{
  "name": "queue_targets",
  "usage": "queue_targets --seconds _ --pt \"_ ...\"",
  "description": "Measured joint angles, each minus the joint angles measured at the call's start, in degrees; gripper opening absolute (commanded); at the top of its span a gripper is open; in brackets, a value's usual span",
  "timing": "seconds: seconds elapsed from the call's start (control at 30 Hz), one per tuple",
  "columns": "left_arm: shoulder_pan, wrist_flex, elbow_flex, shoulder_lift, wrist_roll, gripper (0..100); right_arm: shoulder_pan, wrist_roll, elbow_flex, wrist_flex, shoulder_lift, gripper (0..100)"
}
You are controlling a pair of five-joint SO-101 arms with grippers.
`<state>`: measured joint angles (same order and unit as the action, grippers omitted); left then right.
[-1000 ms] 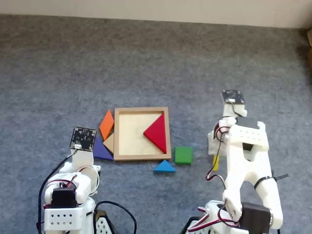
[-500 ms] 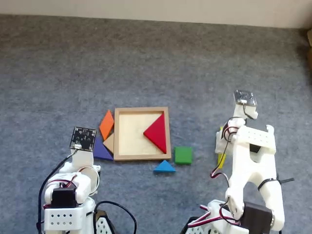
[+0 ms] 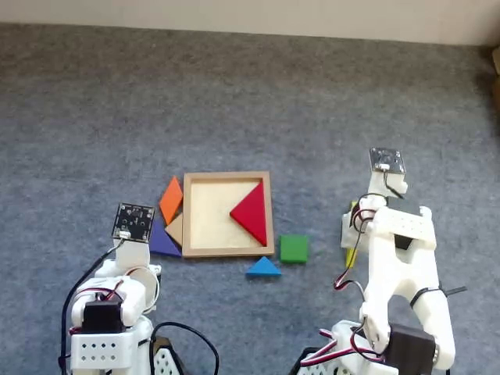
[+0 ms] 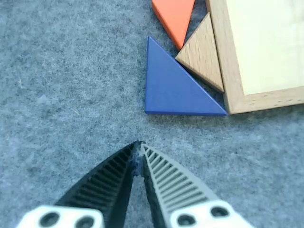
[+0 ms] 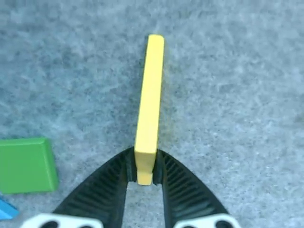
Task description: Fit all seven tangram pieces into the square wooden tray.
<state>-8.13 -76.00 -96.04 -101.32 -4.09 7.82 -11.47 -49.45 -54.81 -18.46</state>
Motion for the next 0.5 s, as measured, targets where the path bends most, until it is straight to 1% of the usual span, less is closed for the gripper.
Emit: queue_targets --seconds 0.2,0.5 --pt "0.0 0.0 0.0 0.0 0.0 0 -1.1 -4.5 0.6 -0.6 0.0 0.5" --pt "0.0 0.0 0.0 0.0 0.0 0 -8.0 -11.1 14.6 -11.9 0.0 0.5"
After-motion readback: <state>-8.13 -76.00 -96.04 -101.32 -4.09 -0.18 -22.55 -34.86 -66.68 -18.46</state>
